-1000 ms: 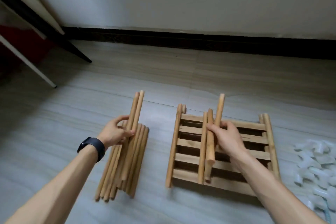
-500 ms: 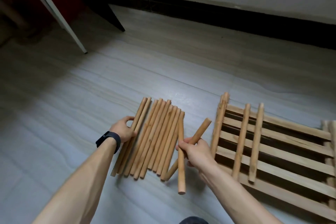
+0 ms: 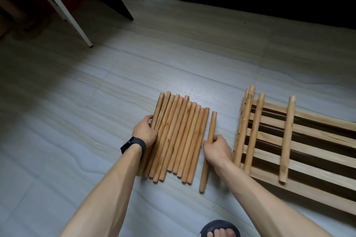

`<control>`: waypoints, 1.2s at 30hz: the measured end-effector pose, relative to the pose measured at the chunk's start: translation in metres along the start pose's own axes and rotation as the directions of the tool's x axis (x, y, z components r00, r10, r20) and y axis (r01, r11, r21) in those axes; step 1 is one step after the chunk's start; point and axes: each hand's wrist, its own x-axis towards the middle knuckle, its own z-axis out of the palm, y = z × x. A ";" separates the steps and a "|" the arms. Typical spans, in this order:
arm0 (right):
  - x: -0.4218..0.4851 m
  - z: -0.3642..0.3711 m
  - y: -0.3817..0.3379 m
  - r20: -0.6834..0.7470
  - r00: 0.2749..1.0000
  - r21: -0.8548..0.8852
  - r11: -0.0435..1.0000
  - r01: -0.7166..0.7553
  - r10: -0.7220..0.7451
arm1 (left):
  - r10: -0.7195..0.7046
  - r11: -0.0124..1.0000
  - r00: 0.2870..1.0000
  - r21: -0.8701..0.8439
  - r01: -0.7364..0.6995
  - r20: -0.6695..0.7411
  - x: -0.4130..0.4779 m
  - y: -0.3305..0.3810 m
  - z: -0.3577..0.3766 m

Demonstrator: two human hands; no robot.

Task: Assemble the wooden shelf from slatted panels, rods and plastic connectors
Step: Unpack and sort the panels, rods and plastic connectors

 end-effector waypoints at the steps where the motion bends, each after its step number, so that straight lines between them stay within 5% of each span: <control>1: 0.001 0.001 0.002 -0.010 1.000 -0.002 1.000 0.006 -0.006 | 0.010 1.000 1.000 0.024 -0.009 -0.012 0.001 0.001 0.002; 8: 0.001 0.004 0.007 -0.058 0.995 -0.064 0.995 0.082 -0.086 | 0.147 0.974 0.988 0.181 -0.136 -0.049 -0.011 0.000 0.021; 15: -0.013 0.014 0.017 -0.069 0.924 -0.260 0.901 0.348 -0.377 | 0.143 0.889 0.984 0.423 -0.176 0.110 -0.026 0.002 0.050; 29: -0.012 0.020 0.050 0.122 0.810 -0.521 0.658 0.544 -0.574 | 0.081 0.909 0.995 0.406 -0.100 0.063 -0.036 0.012 0.073; 36: -0.014 0.018 0.038 0.172 0.795 -0.547 0.615 0.568 -0.582 | 0.058 0.900 0.994 0.426 -0.092 0.091 -0.034 0.014 0.068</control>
